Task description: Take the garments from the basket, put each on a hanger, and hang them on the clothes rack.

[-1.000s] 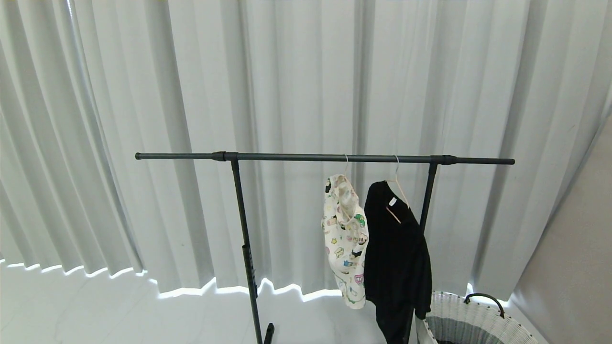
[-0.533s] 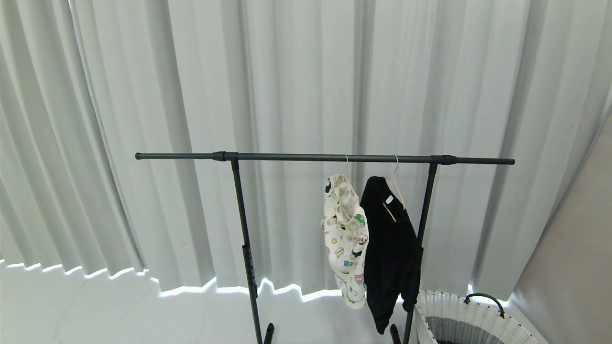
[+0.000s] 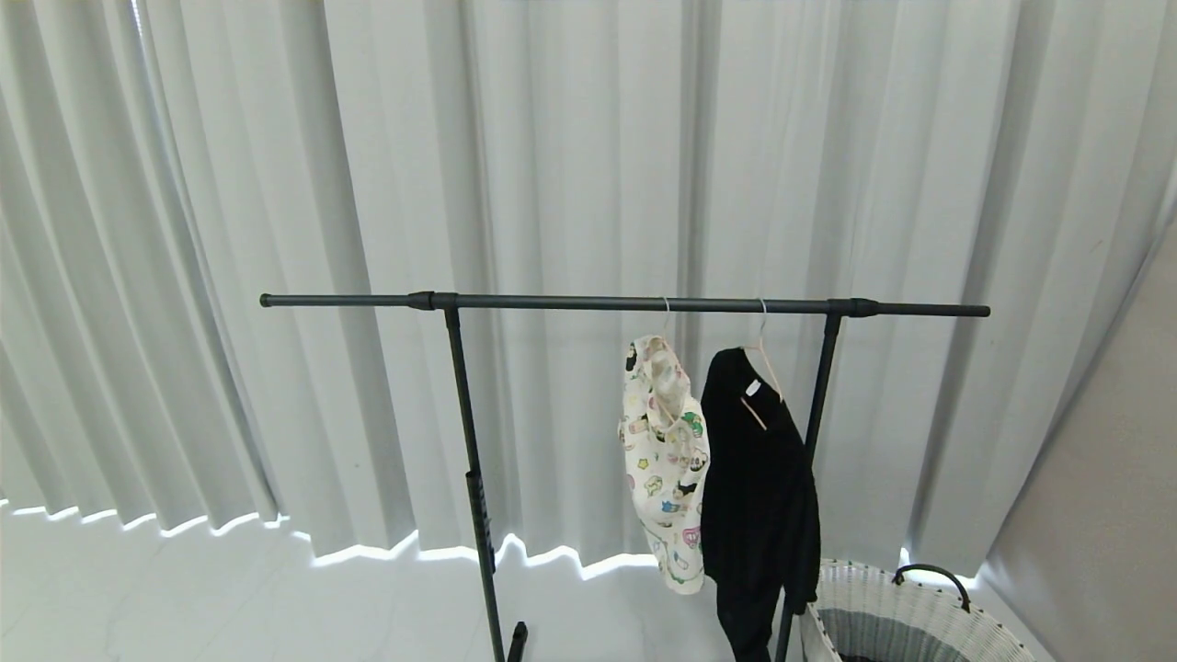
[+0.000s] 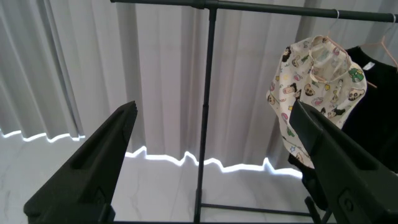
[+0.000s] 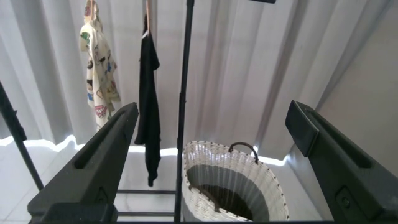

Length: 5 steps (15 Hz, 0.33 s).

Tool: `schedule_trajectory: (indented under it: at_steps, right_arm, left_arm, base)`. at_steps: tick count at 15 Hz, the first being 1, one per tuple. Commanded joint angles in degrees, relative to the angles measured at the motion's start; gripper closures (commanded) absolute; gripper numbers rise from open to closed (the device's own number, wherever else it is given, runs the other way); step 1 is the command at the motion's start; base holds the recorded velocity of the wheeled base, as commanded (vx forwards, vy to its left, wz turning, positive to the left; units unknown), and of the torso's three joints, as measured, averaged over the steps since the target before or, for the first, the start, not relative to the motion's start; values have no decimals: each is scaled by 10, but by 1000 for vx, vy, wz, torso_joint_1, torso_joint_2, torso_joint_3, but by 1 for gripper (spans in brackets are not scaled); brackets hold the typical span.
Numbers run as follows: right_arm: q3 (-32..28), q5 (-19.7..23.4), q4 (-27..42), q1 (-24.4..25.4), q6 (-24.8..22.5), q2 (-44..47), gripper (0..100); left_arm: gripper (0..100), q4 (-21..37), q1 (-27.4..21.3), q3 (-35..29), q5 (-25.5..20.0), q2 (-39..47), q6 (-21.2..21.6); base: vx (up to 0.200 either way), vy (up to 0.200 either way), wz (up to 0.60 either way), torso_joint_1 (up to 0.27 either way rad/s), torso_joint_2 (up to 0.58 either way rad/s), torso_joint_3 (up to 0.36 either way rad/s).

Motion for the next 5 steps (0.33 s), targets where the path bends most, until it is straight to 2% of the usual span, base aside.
schedule_trajectory:
  at_steps: [1, 5]
  right_arm:
    - [0, 0, 0, 0, -1, 0, 0]
    - [0, 0, 0, 0, -3, 0, 0]
  left_arm:
    - [0, 0, 0, 0, 0, 0, 0]
    - [0, 0, 0, 0, 0, 0, 0]
  base:
    - [0, 0, 0, 0, 0, 0]
    - [0, 0, 0, 0, 0, 0]
